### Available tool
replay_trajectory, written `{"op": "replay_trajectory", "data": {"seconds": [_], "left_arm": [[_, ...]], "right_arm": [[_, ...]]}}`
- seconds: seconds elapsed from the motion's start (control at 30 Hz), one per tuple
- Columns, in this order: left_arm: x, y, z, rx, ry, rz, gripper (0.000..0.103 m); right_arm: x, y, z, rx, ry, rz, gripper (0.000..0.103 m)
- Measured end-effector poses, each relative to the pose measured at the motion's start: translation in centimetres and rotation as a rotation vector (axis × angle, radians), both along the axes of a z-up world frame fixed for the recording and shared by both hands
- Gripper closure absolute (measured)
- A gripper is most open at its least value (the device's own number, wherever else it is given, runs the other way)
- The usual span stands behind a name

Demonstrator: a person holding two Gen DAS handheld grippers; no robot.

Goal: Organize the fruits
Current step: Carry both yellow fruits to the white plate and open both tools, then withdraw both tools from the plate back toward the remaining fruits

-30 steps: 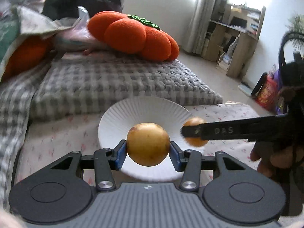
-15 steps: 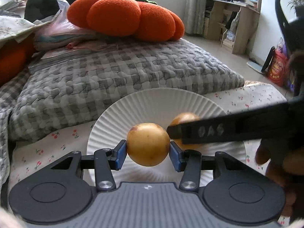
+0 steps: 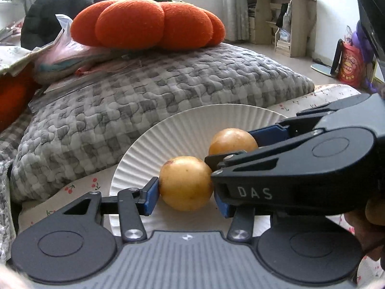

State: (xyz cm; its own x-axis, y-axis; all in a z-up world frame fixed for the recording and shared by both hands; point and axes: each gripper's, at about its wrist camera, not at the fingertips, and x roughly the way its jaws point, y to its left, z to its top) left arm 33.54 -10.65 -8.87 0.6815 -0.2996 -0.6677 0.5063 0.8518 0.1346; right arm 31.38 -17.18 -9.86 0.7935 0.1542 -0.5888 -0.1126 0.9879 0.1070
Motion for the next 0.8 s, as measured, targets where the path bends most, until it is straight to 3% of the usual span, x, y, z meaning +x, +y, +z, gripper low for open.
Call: {"op": "replay_trajectory", "data": {"seconds": [0.13,0.27,0.33,0.53,0.8], "left_arm": [[0.1,0.3,0.2,-0.039,0.016,0.007,0.059],[0.1,1.0,0.8,-0.092,0.035,0.031,0.045],[-0.2,1.6,1.3,-0.119,0.035,0.039,0.038],[-1.3,4.1,3.4,-0.225,0.06,0.082,0.037],[-4.6,8.1,6.6,-0.319,0.077,0.17,0.031]], "right_arm": [[0.1,-0.4,0.2,0.033,0.027,-0.002,0.056],[-0.3,-1.3,0.6,0.112,0.031,-0.019,0.043],[-0.6,-1.9,1.1,0.151,0.032,-0.032,0.041],[-1.7,-2.9,2.8,0.215,0.029,-0.073,0.04],[-4.8,-2.1,4.9,0.208,0.018,-0.12,0.026]]}}
